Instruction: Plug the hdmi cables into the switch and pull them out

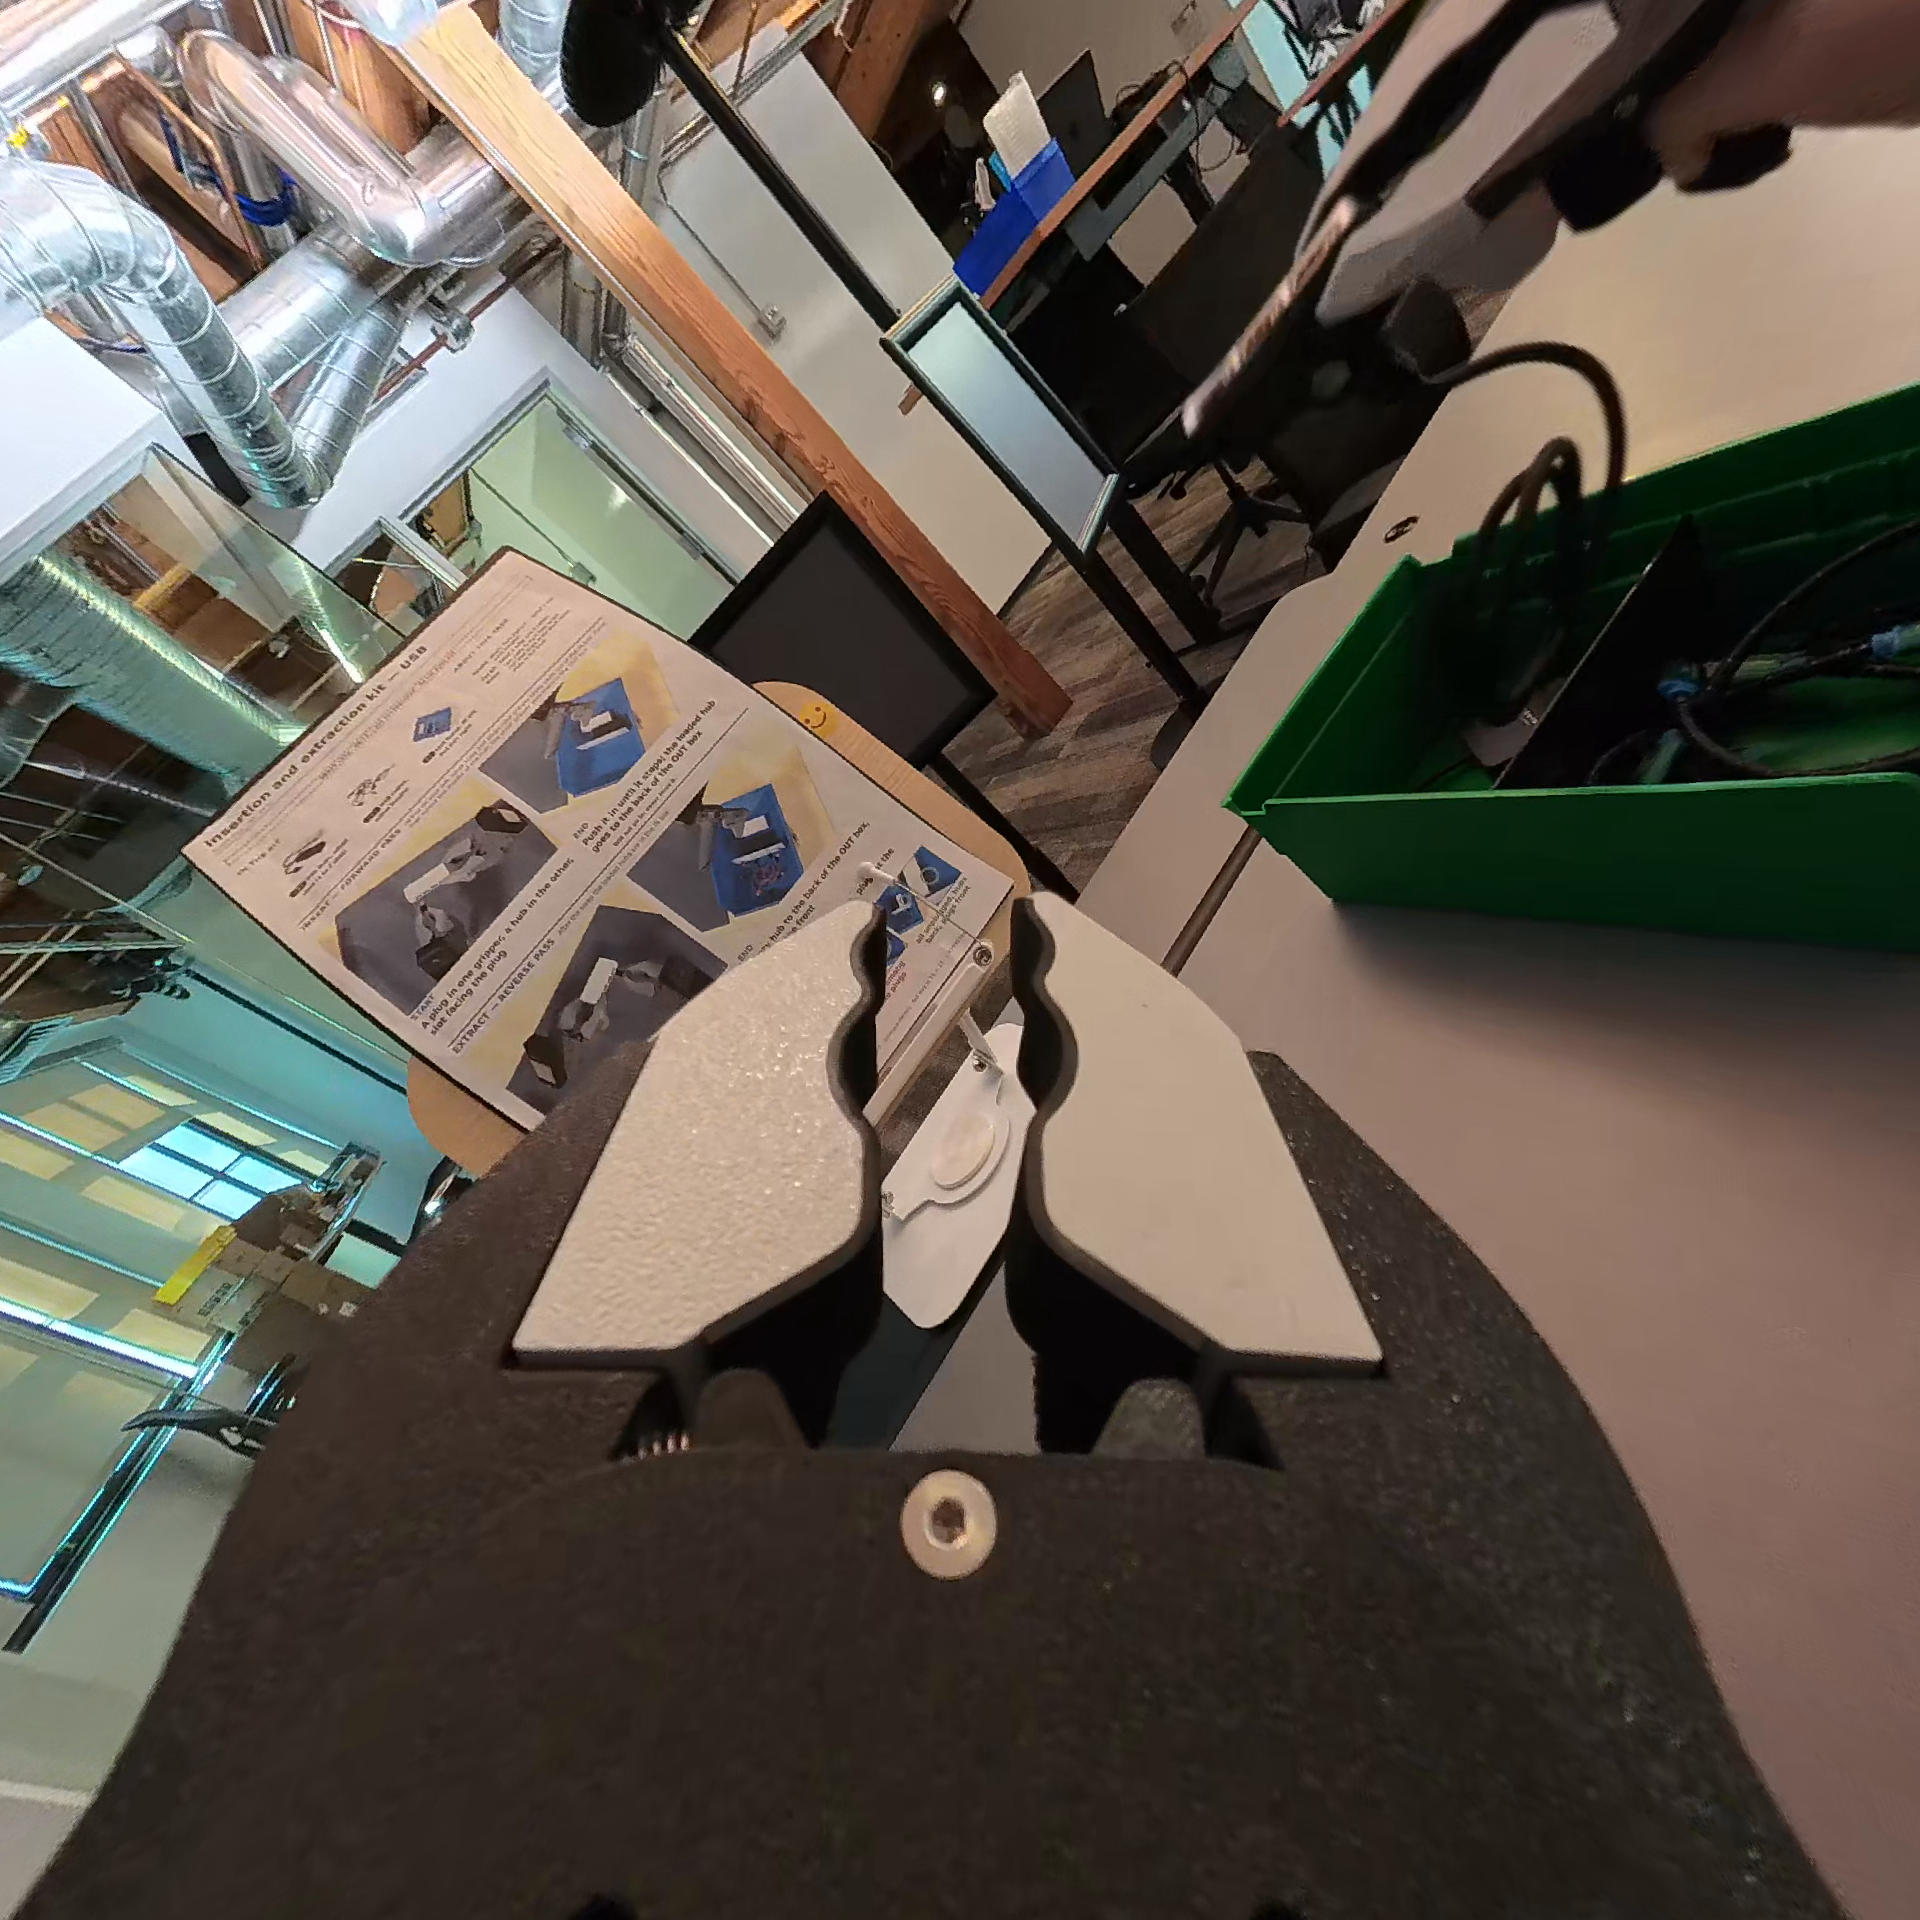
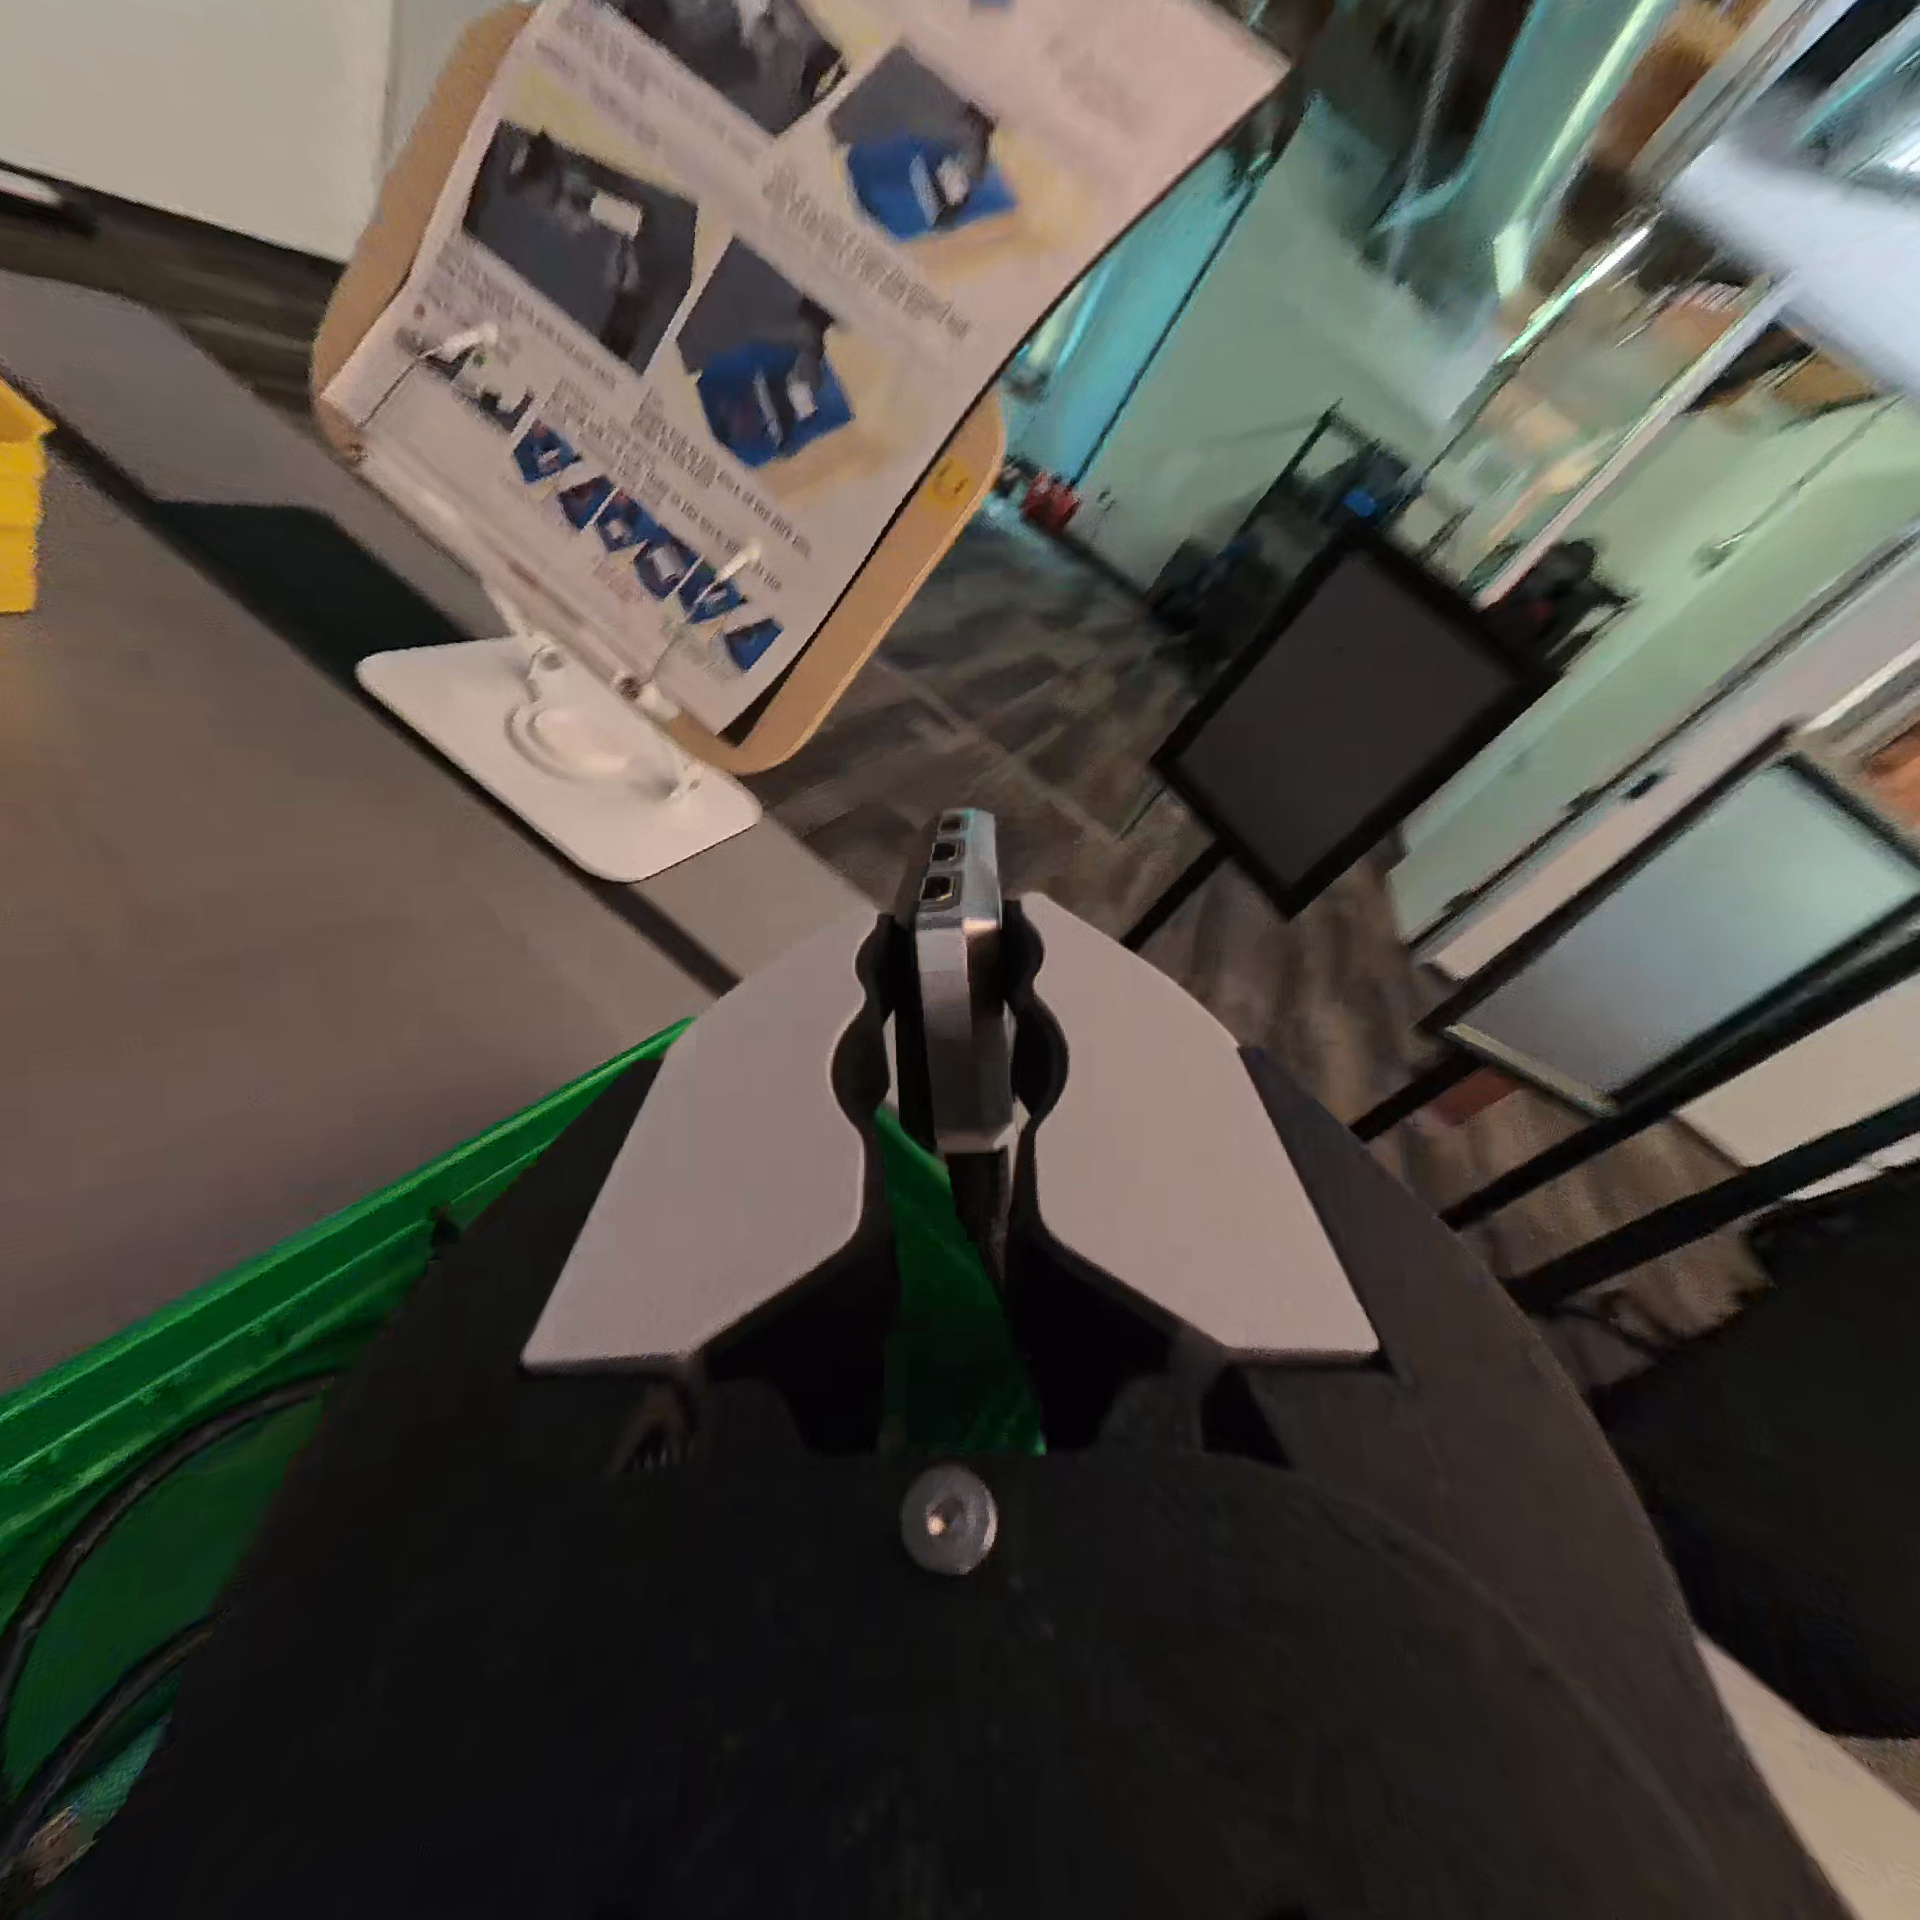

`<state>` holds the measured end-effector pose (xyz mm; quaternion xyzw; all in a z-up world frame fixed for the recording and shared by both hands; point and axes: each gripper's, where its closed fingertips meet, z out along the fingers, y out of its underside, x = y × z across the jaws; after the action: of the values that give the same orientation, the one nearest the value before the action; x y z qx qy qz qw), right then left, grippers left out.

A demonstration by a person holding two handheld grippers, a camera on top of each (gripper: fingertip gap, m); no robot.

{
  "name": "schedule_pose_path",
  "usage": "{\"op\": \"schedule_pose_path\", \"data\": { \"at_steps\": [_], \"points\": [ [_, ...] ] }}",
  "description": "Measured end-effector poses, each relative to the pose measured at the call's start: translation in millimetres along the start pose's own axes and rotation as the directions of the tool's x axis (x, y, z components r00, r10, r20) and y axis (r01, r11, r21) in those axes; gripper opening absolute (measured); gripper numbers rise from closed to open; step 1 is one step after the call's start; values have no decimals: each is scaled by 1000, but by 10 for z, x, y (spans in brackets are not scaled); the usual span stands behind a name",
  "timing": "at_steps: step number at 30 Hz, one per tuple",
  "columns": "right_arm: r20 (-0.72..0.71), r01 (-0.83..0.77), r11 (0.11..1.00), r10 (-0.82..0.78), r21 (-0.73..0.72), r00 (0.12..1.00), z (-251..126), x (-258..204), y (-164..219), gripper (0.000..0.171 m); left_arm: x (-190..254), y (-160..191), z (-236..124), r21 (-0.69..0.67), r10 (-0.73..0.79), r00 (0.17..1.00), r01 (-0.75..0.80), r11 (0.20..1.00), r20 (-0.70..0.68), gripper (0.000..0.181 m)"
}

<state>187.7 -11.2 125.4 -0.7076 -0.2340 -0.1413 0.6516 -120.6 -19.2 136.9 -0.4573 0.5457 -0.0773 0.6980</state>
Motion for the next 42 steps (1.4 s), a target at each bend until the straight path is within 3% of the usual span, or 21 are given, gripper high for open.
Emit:
{"op": "schedule_pose_path", "data": {
  "at_steps": [5, 12, 17, 21, 26, 30, 33, 36, 39, 42],
  "points": [
    [172, -90, 989, 110, -119, 979, 261, -209, 389, 21, -9, 27, 12, -6, -4, 1000, 4, 1000, -2, 21],
    [298, 117, 958, -35, -263, 954, 712, -689, 906, 21, 25, 141, 95, -58, 21, 1000, -21, 998, -5, 20],
    [353, 175, 906, -31, -384, 935, 904, -934, 1240, 23, -80, 558, 245, -261, 84, 994, -63, 963, 70, 19],
    [358, 160, 898, -4, -409, 934, 901, -956, 1254, 28, -225, 915, 328, -408, 144, 978, -72, 910, 150, 17],
    [324, 67, 949, 39, -308, 945, 779, -823, 869, 32, -250, 1073, 352, -457, 130, 979, -44, 888, 158, 17],
    [382, 39, 958, 76, -284, 921, 393, -721, 657, 35, -260, 1067, 347, -455, 136, 977, -48, 889, 162, 17],
    [489, 76, 946, 93, -315, 868, 55, -760, 801, 37, -251, 1069, 352, -459, 145, 977, -57, 887, 159, 17],
    [596, 109, 899, 186, -424, 781, -195, -885, 1198, 39, -239, 1093, 359, -471, 151, 977, -63, 880, 152, 17],
    [568, 134, 846, 222, -517, 792, -220, -822, 1531, 39, -236, 1113, 356, -484, 160, 976, -71, 872, 146, 17],
    [573, 112, 849, 245, -516, 782, -191, -832, 1579, 41, -241, 1100, 355, -480, 159, 976, -70, 875, 148, 17]
  ]
}}
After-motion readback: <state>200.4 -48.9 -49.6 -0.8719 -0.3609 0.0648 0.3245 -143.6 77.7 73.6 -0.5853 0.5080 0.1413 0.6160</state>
